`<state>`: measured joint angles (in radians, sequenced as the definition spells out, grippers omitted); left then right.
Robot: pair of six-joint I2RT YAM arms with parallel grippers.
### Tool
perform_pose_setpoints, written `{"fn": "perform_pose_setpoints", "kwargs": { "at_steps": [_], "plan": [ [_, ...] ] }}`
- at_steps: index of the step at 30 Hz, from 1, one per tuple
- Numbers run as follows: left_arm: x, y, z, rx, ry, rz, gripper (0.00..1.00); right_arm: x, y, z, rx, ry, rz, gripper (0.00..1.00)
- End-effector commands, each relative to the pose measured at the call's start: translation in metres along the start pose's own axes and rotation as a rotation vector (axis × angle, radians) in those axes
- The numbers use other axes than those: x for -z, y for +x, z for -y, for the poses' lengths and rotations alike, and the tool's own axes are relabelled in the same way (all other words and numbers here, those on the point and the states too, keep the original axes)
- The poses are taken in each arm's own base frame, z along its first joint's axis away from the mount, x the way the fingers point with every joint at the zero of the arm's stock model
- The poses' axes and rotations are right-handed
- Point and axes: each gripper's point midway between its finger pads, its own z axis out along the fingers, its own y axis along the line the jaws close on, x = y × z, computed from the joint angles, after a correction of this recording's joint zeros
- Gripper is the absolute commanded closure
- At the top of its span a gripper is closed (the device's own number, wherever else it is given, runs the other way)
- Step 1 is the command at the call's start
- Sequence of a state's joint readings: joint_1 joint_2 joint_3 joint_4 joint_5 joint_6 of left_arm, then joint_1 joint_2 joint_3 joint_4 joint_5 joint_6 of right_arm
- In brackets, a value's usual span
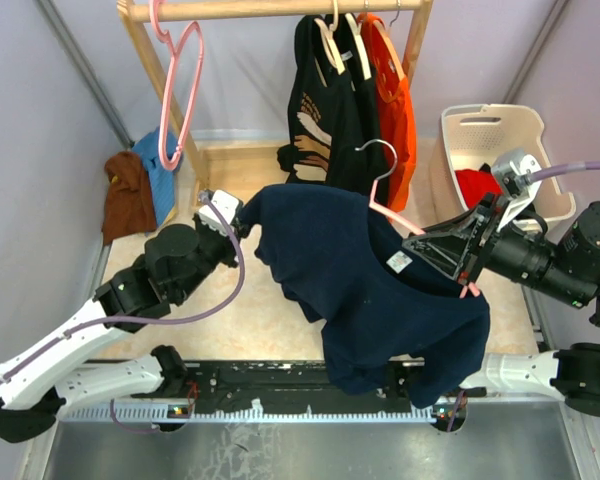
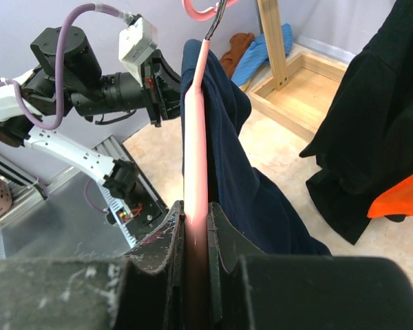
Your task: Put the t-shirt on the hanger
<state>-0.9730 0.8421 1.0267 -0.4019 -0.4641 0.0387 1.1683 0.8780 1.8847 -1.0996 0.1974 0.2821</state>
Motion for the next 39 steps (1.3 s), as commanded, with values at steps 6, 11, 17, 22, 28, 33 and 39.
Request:
{"fn": "perform_pose_setpoints", "kwargs": {
  "at_steps": [6,11,17,22,28,33,39],
  "plan": [
    [0.007,-0.049,-0.043,0.022,-0.218,0.035,0.98,0.008,-0.033,-0.007,-0.029,-0.037,0.144,1.00],
    [0.008,-0.055,-0.057,0.021,-0.260,0.019,1.00,0.010,-0.033,-0.006,-0.032,-0.036,0.147,1.00],
    [0.018,-0.052,-0.081,0.034,-0.345,-0.017,1.00,0.013,-0.032,-0.004,-0.035,-0.029,0.154,1.00],
    [0.025,-0.052,-0.098,0.053,-0.399,-0.048,1.00,0.014,-0.033,-0.004,-0.034,-0.033,0.162,1.00],
    [0.032,-0.055,-0.113,0.064,-0.445,-0.072,1.00,0.017,-0.032,-0.005,-0.040,-0.048,0.178,1.00],
    [0.031,-0.056,-0.122,0.068,-0.474,-0.091,1.00,0.016,-0.026,-0.007,-0.050,-0.065,0.187,1.00],
    [0.033,-0.056,-0.133,0.082,-0.512,-0.098,1.00,0.006,-0.012,-0.008,-0.064,-0.077,0.168,1.00]
  ]
}}
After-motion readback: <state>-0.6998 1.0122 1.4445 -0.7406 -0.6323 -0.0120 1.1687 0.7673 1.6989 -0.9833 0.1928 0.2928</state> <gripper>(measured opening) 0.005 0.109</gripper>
